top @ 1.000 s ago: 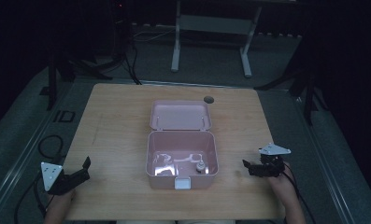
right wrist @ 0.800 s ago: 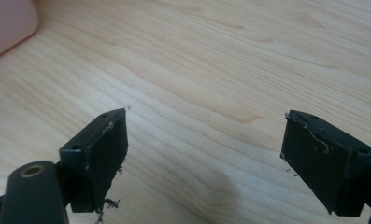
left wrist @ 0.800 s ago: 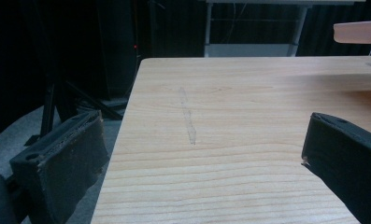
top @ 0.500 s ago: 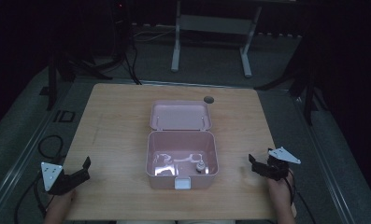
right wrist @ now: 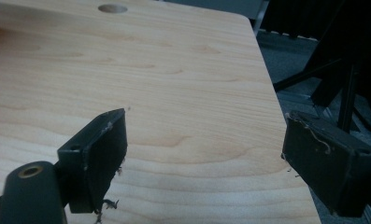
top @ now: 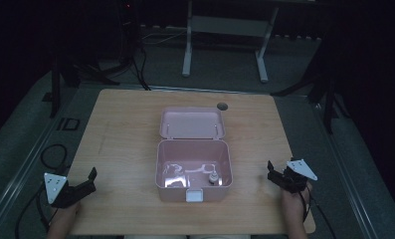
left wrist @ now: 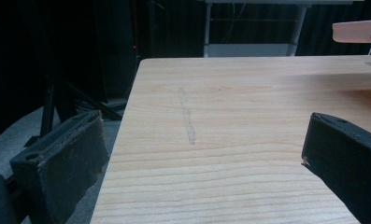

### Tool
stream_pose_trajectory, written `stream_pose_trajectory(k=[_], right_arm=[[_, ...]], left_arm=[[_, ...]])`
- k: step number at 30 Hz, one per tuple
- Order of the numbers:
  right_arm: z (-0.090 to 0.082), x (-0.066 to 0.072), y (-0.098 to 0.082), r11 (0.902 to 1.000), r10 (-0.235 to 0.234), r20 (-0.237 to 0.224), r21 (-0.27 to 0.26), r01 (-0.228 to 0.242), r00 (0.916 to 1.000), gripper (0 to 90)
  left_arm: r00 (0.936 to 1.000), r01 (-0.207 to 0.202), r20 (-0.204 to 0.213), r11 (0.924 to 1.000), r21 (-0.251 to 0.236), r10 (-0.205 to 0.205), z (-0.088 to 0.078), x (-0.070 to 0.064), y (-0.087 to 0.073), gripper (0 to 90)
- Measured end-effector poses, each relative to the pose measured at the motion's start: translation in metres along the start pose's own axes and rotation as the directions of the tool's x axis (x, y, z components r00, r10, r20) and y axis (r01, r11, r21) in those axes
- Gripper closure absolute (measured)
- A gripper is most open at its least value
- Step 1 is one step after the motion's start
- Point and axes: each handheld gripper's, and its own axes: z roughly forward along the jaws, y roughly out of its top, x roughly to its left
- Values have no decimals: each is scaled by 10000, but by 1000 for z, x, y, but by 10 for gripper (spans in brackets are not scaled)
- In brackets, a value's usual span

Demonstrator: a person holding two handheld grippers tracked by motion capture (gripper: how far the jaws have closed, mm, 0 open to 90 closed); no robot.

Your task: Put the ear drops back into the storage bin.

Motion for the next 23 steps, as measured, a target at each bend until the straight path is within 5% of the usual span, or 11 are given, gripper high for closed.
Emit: stream_pose_trajectory(k=[6, 11, 23], right_arm=[[-4, -3, 0, 9970, 590, 352, -514, -572, 9976, 136], [-5, -6, -1, 9934, 940, 130, -665, -930, 9955, 136], [-6, -1, 0, 9950, 543, 107, -847, -532, 9985, 137]], left_arm=[[10000, 15, 3, 10000, -12, -15, 0, 0, 0, 4], [10000, 33, 7, 10000, -24, -33, 0, 0, 0, 4], [10000, 51, 16, 10000, -23, -51, 0, 0, 0, 4]])
